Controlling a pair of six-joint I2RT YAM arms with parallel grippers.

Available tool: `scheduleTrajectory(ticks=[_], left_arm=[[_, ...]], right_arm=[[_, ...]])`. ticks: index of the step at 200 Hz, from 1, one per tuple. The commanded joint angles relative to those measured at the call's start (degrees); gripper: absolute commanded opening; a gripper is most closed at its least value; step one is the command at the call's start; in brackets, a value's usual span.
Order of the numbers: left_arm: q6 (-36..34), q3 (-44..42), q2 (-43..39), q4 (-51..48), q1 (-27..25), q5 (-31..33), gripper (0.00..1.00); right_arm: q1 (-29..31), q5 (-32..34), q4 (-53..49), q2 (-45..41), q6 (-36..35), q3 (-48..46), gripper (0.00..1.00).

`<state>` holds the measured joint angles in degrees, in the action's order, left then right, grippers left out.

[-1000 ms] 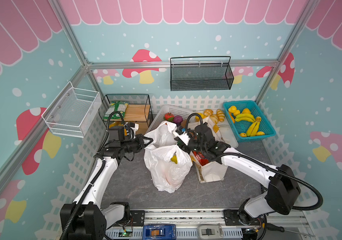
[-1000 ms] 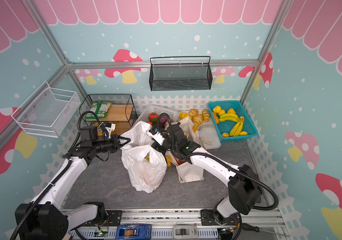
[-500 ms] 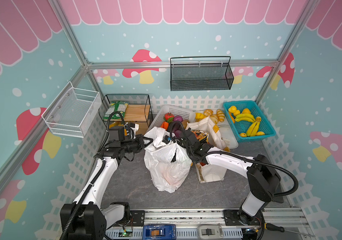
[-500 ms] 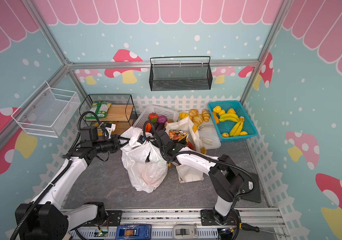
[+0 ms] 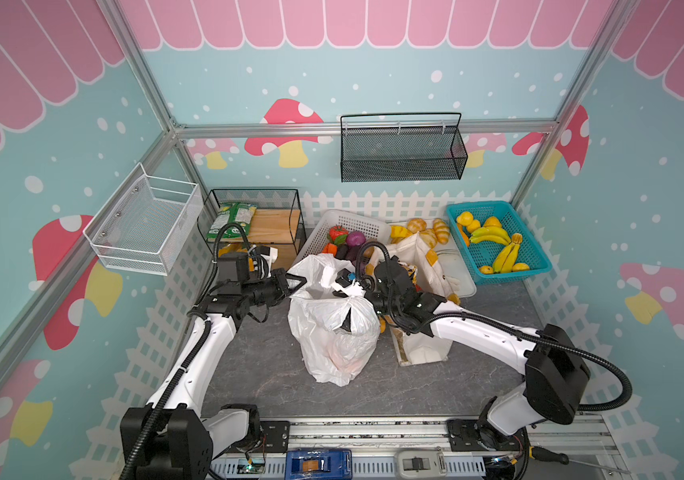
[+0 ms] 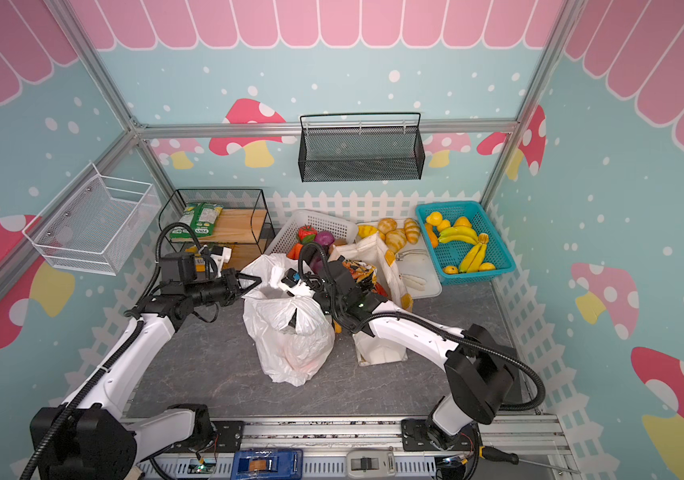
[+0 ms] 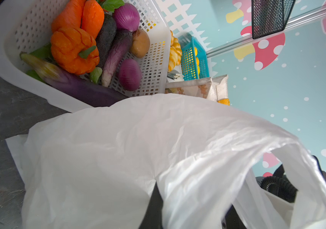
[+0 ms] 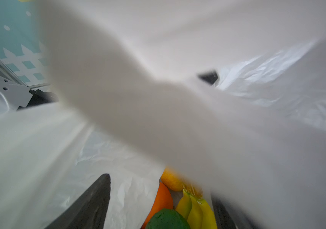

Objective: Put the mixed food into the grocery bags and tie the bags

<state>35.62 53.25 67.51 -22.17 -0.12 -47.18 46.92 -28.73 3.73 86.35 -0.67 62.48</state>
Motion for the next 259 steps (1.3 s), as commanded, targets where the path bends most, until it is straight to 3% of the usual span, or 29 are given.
scheduleTrajectory(ticks=[1,39,76,114,145,175,189,234,242,259], left_arm=[[0.0,-0.6,-0.4,0.9,-0.1,-0.7,0.0],[0.0,-0.5,-0.4,0.9,-0.1,-0.6,0.0],[0.0,-0.5,-0.2,0.9,-0.1,-0.5,0.0],[0.0,-0.6,-0.2,0.8,-0.1,-0.5,0.0],[0.0,-0.6,-0.3,0.9,-0.1,-0.6,0.0],[0.0,-0.6,-0.3,0.9,-0.1,-0.6,0.0],[0.0,-0.6,-0.4,0.9,-0.1,-0.5,0.0],[-0.1,-0.3,0.0,0.9,-0.1,0.1,0.0],[-0.1,0.1,0.0,0.7,-0.1,0.8,0.06],[-0.1,1.3,-1.0,-1.1,0.0,4.9,0.25]], right_arm=[[-1.1,4.5,-0.7,-6.0,-2.5,-2.9,0.77],[-1.7,15.5,0.6,-13.5,-9.1,-7.6,0.76],[-0.7,21.4,7.8,-15.6,-17.0,-9.8,0.86],[-0.7,26.1,13.4,-12.2,-16.0,-6.7,0.87],[-0.7,18.8,14.2,-8.7,-17.0,-3.6,0.88],[-0.7,16.0,15.2,-4.7,-17.4,0.7,0.86],[-0.7,13.0,15.0,-3.5,-17.5,2.6,0.75],[-1.4,10.5,13.0,-5.3,-13.5,2.2,0.12],[-1.9,9.0,12.6,-5.9,-11.3,1.7,0.05],[-2.8,6.2,10.6,-6.1,-5.1,2.2,0.03]])
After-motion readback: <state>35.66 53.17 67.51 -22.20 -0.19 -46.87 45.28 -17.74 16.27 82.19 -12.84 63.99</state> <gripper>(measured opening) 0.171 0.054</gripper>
